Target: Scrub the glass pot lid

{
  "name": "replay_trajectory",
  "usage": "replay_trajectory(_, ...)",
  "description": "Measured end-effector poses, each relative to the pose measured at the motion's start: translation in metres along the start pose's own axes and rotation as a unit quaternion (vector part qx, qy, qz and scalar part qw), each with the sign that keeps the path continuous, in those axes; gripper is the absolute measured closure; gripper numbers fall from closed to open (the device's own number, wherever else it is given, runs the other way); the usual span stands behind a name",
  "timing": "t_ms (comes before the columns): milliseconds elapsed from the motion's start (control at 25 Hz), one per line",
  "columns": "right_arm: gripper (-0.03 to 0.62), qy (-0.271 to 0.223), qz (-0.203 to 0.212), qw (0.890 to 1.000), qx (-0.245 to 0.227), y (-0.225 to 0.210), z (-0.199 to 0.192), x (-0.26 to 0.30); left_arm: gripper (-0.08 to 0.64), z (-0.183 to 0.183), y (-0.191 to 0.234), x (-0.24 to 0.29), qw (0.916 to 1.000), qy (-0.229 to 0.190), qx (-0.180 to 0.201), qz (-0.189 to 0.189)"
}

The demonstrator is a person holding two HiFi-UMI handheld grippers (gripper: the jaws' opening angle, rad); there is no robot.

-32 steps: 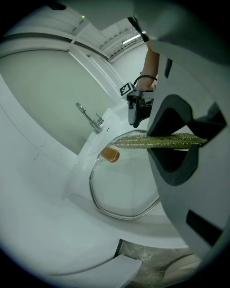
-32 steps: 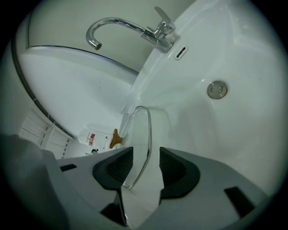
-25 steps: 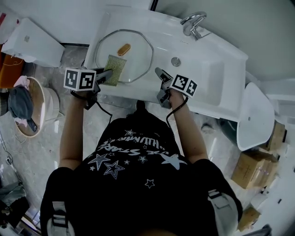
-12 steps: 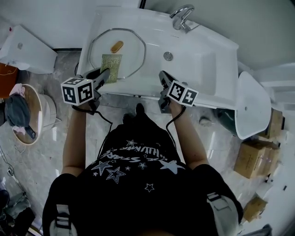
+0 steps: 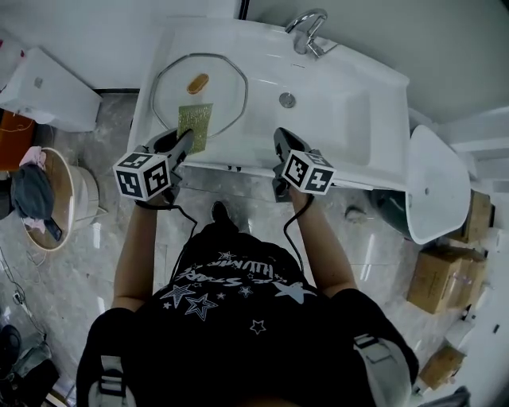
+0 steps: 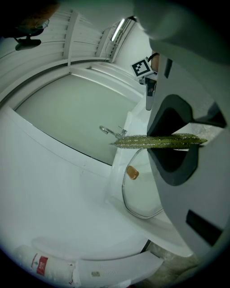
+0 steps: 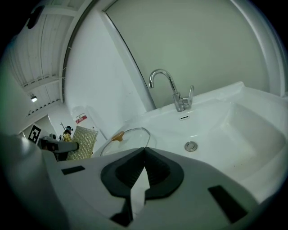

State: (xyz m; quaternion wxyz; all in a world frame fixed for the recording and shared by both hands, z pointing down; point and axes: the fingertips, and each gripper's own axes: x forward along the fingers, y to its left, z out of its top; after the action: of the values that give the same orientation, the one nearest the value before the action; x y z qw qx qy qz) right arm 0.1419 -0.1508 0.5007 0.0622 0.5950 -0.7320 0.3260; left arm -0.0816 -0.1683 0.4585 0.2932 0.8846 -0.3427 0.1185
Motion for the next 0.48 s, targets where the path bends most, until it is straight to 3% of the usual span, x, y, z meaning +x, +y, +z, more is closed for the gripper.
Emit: replay_trajectory(480,0.584,-0.025,0.019,0.999,-0.036,-0.010,-0.023,-0.079,0.491,-0.046,-0.078,-0.033,0.9985,-0.037,0.004,0.040)
